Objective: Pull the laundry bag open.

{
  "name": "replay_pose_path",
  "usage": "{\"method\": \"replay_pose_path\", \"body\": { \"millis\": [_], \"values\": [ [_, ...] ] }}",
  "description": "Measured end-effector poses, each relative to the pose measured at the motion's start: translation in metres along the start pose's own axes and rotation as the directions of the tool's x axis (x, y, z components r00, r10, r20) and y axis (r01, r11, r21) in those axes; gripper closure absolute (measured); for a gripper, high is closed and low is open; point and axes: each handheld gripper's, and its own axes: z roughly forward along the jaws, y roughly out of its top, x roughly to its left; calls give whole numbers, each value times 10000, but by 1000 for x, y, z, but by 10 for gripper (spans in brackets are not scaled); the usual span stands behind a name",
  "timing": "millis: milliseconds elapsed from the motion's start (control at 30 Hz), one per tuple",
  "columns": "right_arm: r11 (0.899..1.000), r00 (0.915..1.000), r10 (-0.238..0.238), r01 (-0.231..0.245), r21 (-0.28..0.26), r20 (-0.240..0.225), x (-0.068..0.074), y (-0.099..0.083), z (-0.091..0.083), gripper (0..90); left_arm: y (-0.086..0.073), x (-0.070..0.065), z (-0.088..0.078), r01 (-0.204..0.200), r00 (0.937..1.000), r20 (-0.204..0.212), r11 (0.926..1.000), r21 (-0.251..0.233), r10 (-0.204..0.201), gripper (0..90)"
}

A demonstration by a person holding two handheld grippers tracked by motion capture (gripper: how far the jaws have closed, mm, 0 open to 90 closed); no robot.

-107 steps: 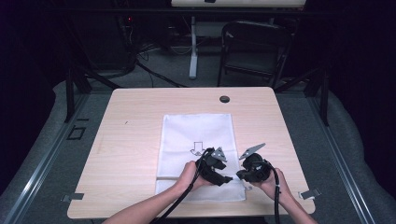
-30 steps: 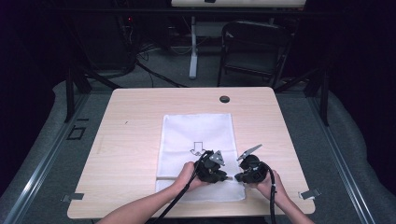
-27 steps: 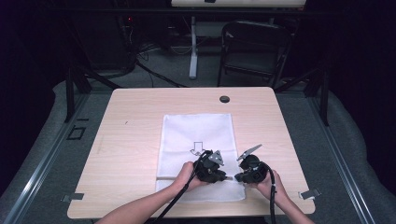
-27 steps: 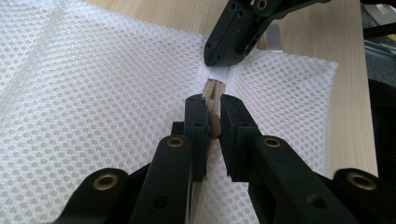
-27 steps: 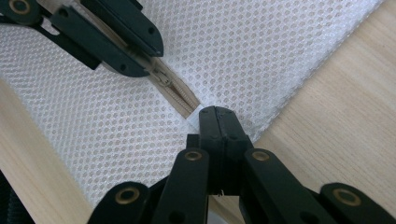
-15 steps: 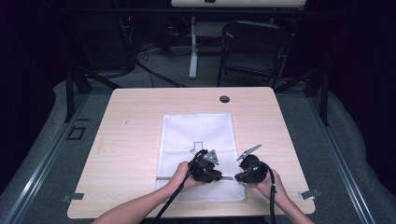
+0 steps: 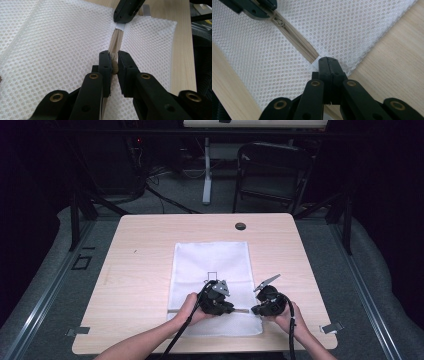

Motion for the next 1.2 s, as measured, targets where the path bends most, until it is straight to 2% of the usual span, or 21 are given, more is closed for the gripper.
{"method": "replay_pose_path", "body": {
  "millis": [33, 67, 200, 333, 500, 533, 567, 600, 633, 700, 800, 1000, 1033, 1133, 1167, 1200],
  "values": [
    [10000, 10000, -16, 16, 42, -15, 0, 0, 0, 900, -1, 0, 0, 107, 9999, 103, 9998, -159, -106, 818],
    [10000, 10000, 26, -26, 19, 34, 0, 0, 0, 900, -1, 0, -1, 42, 10000, -59, 10000, -27, -42, 818],
    [9999, 9999, -102, 101, 108, 101, -1, 0, 0, 900, -4, 1, -5, 84, 9999, 69, 9998, -201, -82, 818],
    [9999, 9999, 138, -139, -77, -83, 0, 0, 0, 900, -5, 1, -7, 54, 9999, 95, 9995, -324, -51, 819],
    [9998, 9999, 108, -109, -151, -77, 0, -1, 1, 900, -7, 1, -10, -4, 10000, 44, 9998, -197, 5, 819],
    [10000, 9999, -99, 99, 0, 53, -1, -1, 0, 900, -8, 1, -11, 55, 10000, 71, 9996, -270, -54, 819],
    [10000, 10000, -18, 18, 18, 41, -1, 0, 0, 900, -9, 2, -12, 49, 10000, 58, 9996, -269, -48, 819],
    [10000, 10000, -25, 25, 11, 34, -1, 0, 0, 900, -9, 2, -13, 30, 10000, -29, 9999, -125, -30, 818],
    [9998, 9998, 152, -153, -96, -86, 0, 0, 0, 900, -10, 1, -13, 62, 10000, 50, 9996, -287, -61, 819],
    [10000, 10000, 22, -22, -17, 25, 0, 0, 0, 900, -12, 2, -16, 59, 10000, -35, 9999, -141, -59, 818],
    [10000, 10000, 37, -37, -29, 30, 0, 0, 0, 900, -15, 2, -19, 142, 9999, -10, 9993, -339, -143, 819],
    [10000, 9999, -83, 83, 39, 100, -1, 0, 0, 900, -18, 3, -23, 198, 9998, 21, 9992, -351, -197, 819],
    [9999, 9999, -105, 104, 50, 97, -1, 0, 0, 900, -17, 3, -25, 135, 9999, -68, 9997, -197, -136, 819],
    [9999, 9999, -75, 74, 79, 96, -1, 0, 0, 900, -21, 4, -28, 132, 9999, -23, 9994, -333, -133, 819],
    [10000, 9999, -38, 38, 42, 115, -1, 0, 0, 900, -23, 4, -29, 242, 9997, 1, 9988, -436, -242, 819],
    [9999, 9999, -65, 64, 103, 81, -2, 0, 0, 900, -24, 4, -30, 269, 9996, -13, 9990, -359, -270, 819]
  ]
}}
